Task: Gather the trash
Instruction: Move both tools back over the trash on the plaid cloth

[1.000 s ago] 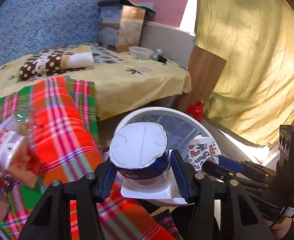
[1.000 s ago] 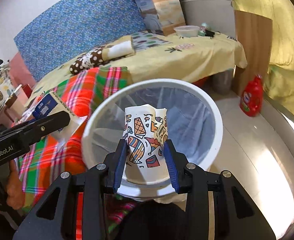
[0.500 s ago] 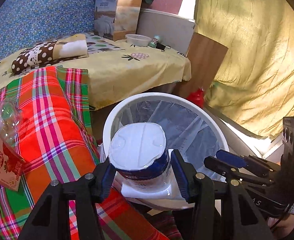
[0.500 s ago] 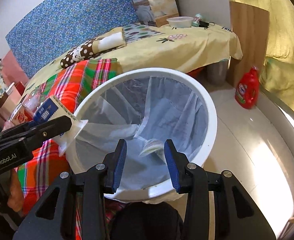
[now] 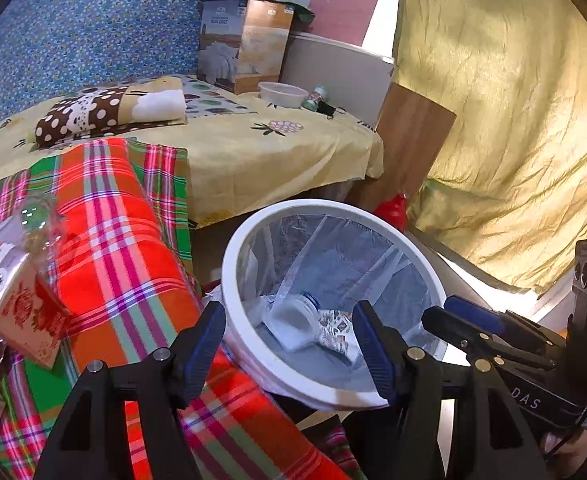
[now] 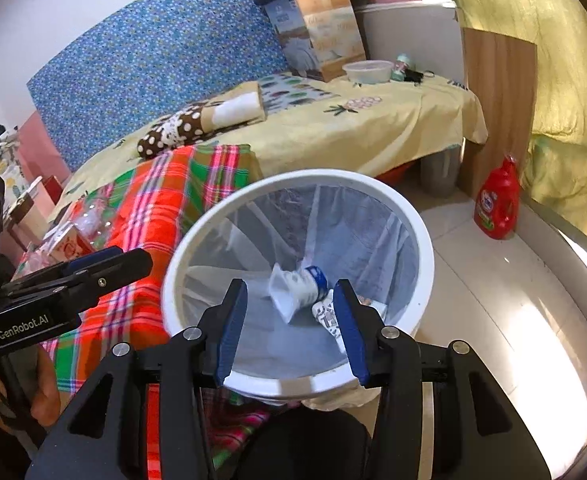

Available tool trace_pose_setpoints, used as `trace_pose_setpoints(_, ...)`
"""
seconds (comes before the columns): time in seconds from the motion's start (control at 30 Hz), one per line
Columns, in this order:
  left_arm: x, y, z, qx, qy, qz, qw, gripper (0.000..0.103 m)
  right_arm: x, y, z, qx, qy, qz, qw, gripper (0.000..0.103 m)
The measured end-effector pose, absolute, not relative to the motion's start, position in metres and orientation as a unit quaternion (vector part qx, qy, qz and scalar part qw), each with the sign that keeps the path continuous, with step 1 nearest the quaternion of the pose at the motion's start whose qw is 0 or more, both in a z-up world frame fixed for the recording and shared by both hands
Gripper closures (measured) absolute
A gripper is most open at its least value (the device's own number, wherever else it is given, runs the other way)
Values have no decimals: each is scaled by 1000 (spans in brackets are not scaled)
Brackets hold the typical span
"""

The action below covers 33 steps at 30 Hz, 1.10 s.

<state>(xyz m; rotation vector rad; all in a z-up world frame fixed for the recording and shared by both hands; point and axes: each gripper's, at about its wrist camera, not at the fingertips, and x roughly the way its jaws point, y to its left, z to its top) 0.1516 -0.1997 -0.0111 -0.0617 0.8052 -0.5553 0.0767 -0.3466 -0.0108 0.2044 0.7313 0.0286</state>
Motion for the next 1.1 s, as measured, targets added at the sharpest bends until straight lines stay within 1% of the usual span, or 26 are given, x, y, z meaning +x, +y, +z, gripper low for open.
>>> trace_pose_setpoints(0.3, 122, -165, 3, -31, 363, -232, 902, 37, 75, -316, -6, 87, 351, 55, 931, 56)
trace_pose_setpoints(0.93, 75, -71, 4, -65, 350, -133, 925, 37, 65, -250, -1, 46, 340, 147, 927, 56)
trace_pose_setpoints(1.0, 72, -62, 3, -68, 352, -120, 926, 37, 64, -244, -1, 42, 338, 152, 928, 53)
trace_pose_setpoints(1.03, 70, -58, 2, -69, 354, -113, 926, 37, 63, -241, -1, 41, 337, 155, 928, 49)
trace_pose_setpoints(1.1, 66, -50, 0, -72, 357, -100, 926, 37, 62, -237, 0, 38, 336, 160, 928, 48)
